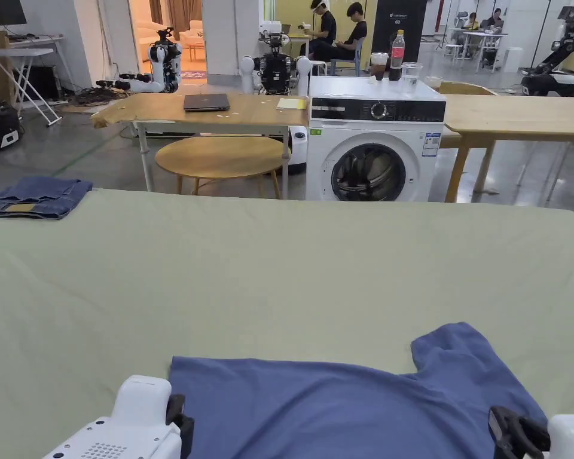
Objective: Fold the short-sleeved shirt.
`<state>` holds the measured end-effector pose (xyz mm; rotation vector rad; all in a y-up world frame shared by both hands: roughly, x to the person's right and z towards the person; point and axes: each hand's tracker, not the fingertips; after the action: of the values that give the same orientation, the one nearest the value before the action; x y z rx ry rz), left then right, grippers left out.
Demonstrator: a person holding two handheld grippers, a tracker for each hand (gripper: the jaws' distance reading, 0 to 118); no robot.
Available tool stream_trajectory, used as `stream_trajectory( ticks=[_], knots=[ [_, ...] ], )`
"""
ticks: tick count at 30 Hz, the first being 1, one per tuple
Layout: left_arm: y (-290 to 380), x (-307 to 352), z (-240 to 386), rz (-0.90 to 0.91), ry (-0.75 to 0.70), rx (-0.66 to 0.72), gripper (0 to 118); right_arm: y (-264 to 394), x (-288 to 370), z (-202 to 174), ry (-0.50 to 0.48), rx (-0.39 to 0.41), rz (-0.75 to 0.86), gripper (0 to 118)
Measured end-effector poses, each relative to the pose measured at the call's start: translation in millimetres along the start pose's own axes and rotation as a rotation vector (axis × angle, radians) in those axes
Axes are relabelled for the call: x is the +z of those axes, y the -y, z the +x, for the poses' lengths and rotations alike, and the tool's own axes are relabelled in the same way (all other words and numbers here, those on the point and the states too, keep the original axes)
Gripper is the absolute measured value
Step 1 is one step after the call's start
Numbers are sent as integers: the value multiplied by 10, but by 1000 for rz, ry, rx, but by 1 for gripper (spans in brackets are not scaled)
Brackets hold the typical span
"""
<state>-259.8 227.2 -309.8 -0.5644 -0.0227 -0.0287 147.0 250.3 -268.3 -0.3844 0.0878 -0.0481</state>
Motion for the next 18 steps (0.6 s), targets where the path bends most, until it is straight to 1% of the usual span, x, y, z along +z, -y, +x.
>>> stream_trajectory(
  ticks=[3, 4, 5, 6, 7, 9, 12, 13, 14, 15, 16, 17, 18],
  knots=[
    [-34, -429, -165, -52, -24, -3, 0, 53, -155, 51, 11, 10, -30, 0],
    [-74, -615, -223, -96, -68, -29, 16, 43, -190, 95, 15, 14, -41, 0],
    [-124, -798, -283, -131, -98, -45, 65, 51, -240, 127, 19, 18, -51, 0],
    [-175, -959, -326, -166, -111, -52, 102, 58, -291, 160, 22, 22, -61, 0],
    [-228, -1149, -387, -201, -107, -40, 116, 67, -357, 201, 28, 27, -75, 0],
    [-340, -1391, -470, -163, -105, -19, 117, 51, -455, 300, 44, 31, -99, 0],
    [-522, -1804, -496, -200, -109, 1, 117, 51, -643, 482, 78, 38, -153, 0],
    [-553, -1955, -496, -220, -118, -3, 116, 50, -713, 565, 109, 42, -179, 0],
    [-551, -2093, -476, -267, -127, -17, 110, 50, -794, 662, 135, 36, -195, 0],
    [-535, -2190, -470, -295, -124, -22, 96, 47, -858, 744, 143, 27, -206, 0],
    [-509, -2293, -454, -337, -126, -33, 68, 35, -923, 847, 158, 14, -223, 0],
    [-469, -2346, -429, -371, -111, -59, 68, 22, -1009, 949, 177, 8, -244, 0],
    [-416, -2355, -398, -406, -62, -73, 59, 10, -1098, 1043, 193, 3, -255, 0]
  ],
)
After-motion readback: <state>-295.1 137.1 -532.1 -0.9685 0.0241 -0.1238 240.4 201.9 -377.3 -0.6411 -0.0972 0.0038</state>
